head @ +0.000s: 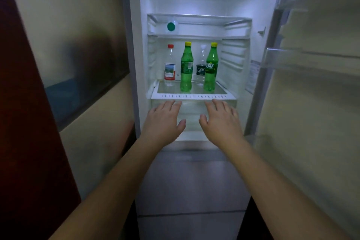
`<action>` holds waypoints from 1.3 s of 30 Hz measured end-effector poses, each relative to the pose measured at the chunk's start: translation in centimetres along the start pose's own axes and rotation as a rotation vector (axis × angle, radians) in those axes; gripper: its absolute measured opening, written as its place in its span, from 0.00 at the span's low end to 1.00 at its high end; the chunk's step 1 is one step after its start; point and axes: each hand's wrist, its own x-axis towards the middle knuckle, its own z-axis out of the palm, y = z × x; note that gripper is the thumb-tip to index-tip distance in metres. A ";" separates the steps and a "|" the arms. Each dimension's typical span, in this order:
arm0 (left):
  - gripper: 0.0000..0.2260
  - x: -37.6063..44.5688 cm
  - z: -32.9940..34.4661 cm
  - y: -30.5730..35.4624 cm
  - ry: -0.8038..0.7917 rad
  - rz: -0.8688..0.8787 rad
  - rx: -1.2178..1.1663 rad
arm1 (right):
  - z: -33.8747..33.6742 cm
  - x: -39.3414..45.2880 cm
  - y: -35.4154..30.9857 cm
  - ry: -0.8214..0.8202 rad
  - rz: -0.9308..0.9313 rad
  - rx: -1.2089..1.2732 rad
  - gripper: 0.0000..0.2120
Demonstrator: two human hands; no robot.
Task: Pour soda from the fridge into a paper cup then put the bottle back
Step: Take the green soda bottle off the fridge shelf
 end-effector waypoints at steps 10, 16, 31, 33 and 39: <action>0.27 10.1 3.4 -1.2 0.039 0.000 0.101 | 4.1 12.0 2.7 -0.043 -0.020 0.007 0.24; 0.30 16.1 4.6 -2.2 0.019 0.029 0.142 | 5.8 17.9 4.8 -0.074 -0.066 -0.039 0.25; 0.35 28.1 10.8 -6.6 0.035 -0.072 -0.073 | 9.2 26.9 4.1 0.019 -0.080 -0.024 0.26; 0.39 29.8 11.5 -6.8 0.021 -0.210 -0.349 | 9.4 27.8 4.0 0.020 -0.068 -0.017 0.26; 0.55 33.5 14.3 -7.3 -0.026 -0.495 -1.179 | 10.6 28.6 3.8 -0.006 -0.053 0.104 0.26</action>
